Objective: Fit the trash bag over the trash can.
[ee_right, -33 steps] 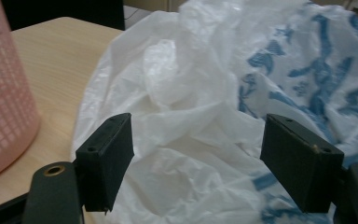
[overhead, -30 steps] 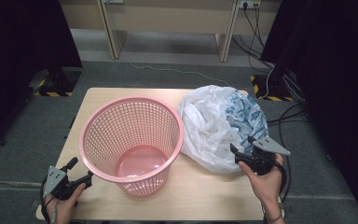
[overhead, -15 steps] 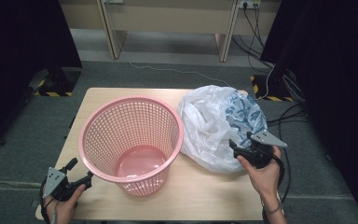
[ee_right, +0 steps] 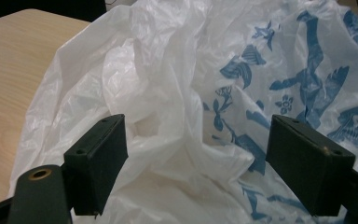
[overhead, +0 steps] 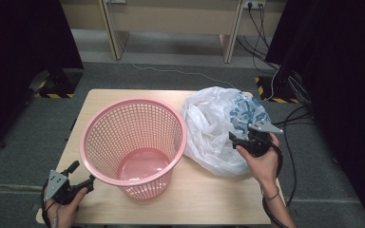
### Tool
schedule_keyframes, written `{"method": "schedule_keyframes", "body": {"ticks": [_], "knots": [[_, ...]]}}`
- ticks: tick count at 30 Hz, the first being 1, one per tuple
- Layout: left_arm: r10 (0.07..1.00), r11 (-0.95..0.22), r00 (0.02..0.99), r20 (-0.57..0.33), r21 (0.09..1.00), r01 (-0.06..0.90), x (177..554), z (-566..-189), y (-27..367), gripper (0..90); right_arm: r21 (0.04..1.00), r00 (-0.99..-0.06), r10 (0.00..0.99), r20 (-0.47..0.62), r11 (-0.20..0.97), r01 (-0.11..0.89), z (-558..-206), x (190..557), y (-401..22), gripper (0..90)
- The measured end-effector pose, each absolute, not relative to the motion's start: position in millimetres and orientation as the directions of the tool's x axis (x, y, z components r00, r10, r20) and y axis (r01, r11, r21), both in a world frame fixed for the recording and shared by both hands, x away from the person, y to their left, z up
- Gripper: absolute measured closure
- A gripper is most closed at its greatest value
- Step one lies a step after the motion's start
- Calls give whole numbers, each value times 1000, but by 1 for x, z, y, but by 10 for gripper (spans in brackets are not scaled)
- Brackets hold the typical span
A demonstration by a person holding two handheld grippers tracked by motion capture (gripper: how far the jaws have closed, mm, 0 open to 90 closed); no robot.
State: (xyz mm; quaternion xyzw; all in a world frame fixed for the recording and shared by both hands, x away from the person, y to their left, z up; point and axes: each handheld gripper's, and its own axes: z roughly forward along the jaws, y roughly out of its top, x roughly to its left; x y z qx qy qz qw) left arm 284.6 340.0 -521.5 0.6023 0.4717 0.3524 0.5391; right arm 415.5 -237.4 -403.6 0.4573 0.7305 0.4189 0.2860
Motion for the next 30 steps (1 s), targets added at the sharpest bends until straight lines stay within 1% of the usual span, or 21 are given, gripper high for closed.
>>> {"method": "schedule_keyframes", "body": {"ticks": [8, 16, 20, 28, 30], "knots": [[945, 25, 316, -85, 982, 189, 285, -522, 340, 162, 871, -399, 917, -21, 213, 443, -398, 438, -229, 190], [945, 27, 313, -89, 980, 198, 286, -521, 341, 161, 858, -399, 917, -24, 224, 463, -392, 464, -222, 177], [945, 24, 315, -88, 980, 199, 286, -521, 340, 161, 850, -417, 908, -32, 244, 467, -391, 471, -214, 175], [944, 33, 315, -96, 980, 198, 286, -521, 341, 161, 812, -442, 895, -60, 302, 500, -403, 491, -193, 182], [944, 31, 316, -94, 980, 198, 286, -521, 341, 161, 796, -450, 890, -79, 328, 509, -410, 497, -188, 290]]}}
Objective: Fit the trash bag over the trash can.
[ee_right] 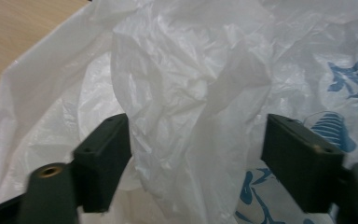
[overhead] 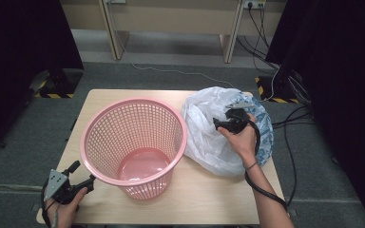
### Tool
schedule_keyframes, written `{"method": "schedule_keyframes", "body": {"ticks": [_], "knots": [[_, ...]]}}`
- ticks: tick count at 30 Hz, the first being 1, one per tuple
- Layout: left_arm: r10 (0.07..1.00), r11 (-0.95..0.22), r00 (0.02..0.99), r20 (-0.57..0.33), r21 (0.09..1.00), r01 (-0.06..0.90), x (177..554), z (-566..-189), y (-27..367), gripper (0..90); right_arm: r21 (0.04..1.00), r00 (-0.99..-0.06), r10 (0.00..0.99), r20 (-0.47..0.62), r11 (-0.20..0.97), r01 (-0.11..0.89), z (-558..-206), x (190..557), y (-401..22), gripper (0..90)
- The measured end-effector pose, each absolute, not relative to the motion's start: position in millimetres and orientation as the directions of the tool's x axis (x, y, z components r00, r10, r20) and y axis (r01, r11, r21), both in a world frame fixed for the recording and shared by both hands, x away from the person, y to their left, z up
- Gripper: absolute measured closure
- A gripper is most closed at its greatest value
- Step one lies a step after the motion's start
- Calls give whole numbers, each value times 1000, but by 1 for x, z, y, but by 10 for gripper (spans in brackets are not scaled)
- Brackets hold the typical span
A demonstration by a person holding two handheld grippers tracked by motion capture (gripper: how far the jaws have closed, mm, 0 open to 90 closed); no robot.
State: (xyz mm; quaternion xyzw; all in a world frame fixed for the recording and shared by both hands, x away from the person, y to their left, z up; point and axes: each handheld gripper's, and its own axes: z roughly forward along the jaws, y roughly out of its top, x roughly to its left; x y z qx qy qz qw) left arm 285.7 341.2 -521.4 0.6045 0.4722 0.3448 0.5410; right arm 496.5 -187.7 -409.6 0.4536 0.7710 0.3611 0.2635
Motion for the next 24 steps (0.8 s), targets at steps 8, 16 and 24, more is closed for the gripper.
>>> {"method": "schedule_keyframes", "body": {"ticks": [8, 16, 24], "knots": [[943, 30, 318, -93, 980, 197, 286, -521, 341, 162, 797, -458, 885, -81, 334, 504, -421, 498, -186, 775], [943, 29, 319, -92, 980, 197, 286, -521, 341, 161, 867, -446, 893, -64, 271, 418, -414, 486, -193, 875], [943, 29, 320, -92, 980, 197, 286, -521, 341, 161, 937, -426, 903, -55, 194, 290, -390, 469, -204, 885]]}}
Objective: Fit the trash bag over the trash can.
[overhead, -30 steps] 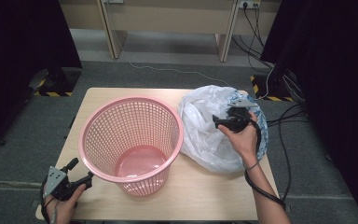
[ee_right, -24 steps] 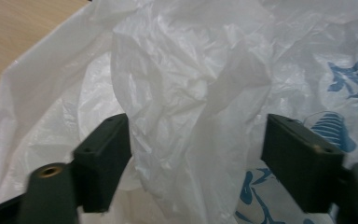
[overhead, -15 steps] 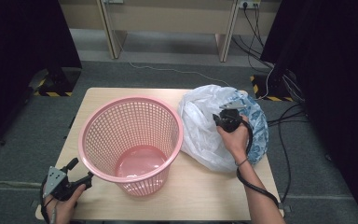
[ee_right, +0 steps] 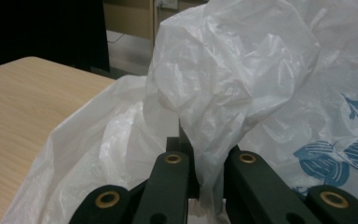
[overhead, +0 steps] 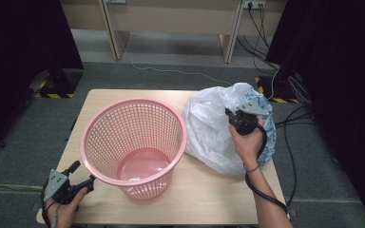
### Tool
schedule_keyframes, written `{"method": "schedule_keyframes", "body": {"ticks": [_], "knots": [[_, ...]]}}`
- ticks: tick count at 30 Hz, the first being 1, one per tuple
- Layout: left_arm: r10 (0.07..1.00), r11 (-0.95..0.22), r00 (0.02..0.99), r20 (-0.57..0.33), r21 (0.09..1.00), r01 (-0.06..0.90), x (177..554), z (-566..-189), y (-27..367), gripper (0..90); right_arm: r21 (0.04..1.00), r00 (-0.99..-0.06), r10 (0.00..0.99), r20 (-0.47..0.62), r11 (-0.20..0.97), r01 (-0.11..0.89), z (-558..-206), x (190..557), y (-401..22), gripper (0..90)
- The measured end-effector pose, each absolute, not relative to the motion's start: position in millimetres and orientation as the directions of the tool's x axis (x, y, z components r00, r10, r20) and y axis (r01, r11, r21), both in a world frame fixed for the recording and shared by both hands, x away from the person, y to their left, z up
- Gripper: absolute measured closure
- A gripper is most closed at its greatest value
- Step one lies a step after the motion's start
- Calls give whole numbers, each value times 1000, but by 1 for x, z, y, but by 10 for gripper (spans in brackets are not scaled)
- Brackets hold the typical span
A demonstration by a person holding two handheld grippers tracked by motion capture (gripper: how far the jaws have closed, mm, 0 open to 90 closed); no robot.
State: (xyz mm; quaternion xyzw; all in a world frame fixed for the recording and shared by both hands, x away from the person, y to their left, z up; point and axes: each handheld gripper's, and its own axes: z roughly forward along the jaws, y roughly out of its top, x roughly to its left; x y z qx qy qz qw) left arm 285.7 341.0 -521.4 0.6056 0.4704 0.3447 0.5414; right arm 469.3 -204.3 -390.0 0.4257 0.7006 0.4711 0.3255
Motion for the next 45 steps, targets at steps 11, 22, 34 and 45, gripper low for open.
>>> {"method": "schedule_keyframes", "body": {"ticks": [11, 22, 34, 45], "knots": [[943, 29, 320, -92, 980, 196, 286, -521, 341, 161, 969, -410, 911, -51, 145, 202, -365, 456, -213, 887], [943, 27, 320, -90, 980, 196, 286, -521, 341, 161, 987, -406, 912, -63, 118, 112, -334, 442, -220, 887], [943, 27, 320, -91, 980, 197, 286, -521, 341, 160, 995, -403, 913, -71, 96, 42, -317, 431, -221, 887], [943, 24, 320, -88, 980, 198, 286, -521, 341, 160, 997, -384, 920, -76, 78, -11, -303, 424, -225, 888]]}}
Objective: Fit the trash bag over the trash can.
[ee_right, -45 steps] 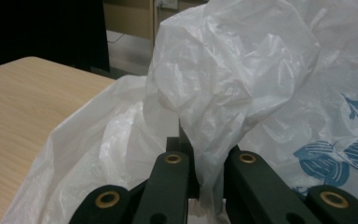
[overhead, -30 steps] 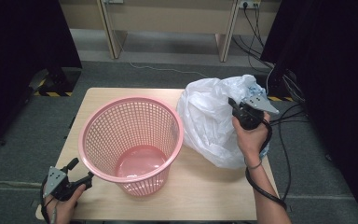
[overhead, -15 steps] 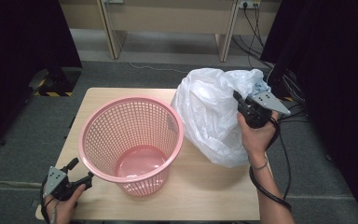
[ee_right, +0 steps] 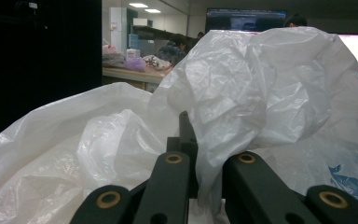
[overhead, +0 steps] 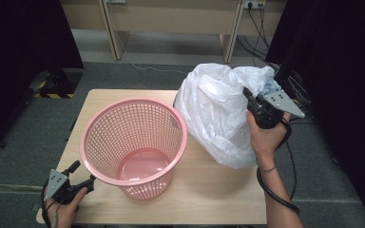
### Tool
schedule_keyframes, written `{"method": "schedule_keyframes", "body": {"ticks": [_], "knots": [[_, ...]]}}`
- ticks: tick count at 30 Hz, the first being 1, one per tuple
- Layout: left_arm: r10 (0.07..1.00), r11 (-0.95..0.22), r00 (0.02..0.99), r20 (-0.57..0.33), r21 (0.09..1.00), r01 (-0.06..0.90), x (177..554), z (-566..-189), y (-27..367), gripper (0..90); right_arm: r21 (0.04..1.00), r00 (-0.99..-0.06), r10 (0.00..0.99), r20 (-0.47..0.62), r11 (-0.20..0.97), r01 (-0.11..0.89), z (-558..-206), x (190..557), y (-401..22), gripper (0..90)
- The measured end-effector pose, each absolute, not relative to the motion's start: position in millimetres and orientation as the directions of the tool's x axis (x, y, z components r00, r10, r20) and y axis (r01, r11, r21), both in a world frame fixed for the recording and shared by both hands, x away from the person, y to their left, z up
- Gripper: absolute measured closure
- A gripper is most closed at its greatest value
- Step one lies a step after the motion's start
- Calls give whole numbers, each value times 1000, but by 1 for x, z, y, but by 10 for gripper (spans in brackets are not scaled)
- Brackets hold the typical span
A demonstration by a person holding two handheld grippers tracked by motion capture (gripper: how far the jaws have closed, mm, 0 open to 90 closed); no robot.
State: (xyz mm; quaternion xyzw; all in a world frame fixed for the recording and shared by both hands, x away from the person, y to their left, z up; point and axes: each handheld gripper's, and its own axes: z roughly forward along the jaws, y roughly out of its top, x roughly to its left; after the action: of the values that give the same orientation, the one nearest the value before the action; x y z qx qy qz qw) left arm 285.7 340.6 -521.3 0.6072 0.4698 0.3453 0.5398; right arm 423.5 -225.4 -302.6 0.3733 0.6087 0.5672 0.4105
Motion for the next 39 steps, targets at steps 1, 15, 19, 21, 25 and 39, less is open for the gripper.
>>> {"method": "schedule_keyframes", "body": {"ticks": [1, 15, 19, 21, 25, 39], "knots": [[943, 24, 320, -87, 980, 198, 286, -521, 340, 160, 997, -383, 920, -77, 77, -16, -302, 423, -226, 888], [943, 20, 322, -84, 980, 200, 286, -521, 341, 161, 995, -374, 923, -89, 68, -68, -290, 418, -225, 889], [943, 20, 322, -85, 980, 200, 286, -521, 341, 161, 995, -372, 924, -83, 58, -78, -287, 417, -224, 890], [943, 21, 322, -86, 980, 200, 286, -521, 340, 161, 995, -373, 924, -82, 55, -83, -287, 417, -224, 890], [942, 26, 322, -90, 980, 198, 286, -521, 340, 161, 994, -371, 925, -82, 50, -94, -285, 416, -223, 890], [942, 24, 323, -89, 980, 198, 286, -521, 340, 161, 991, -367, 927, -83, 38, -129, -274, 412, -223, 890]]}}
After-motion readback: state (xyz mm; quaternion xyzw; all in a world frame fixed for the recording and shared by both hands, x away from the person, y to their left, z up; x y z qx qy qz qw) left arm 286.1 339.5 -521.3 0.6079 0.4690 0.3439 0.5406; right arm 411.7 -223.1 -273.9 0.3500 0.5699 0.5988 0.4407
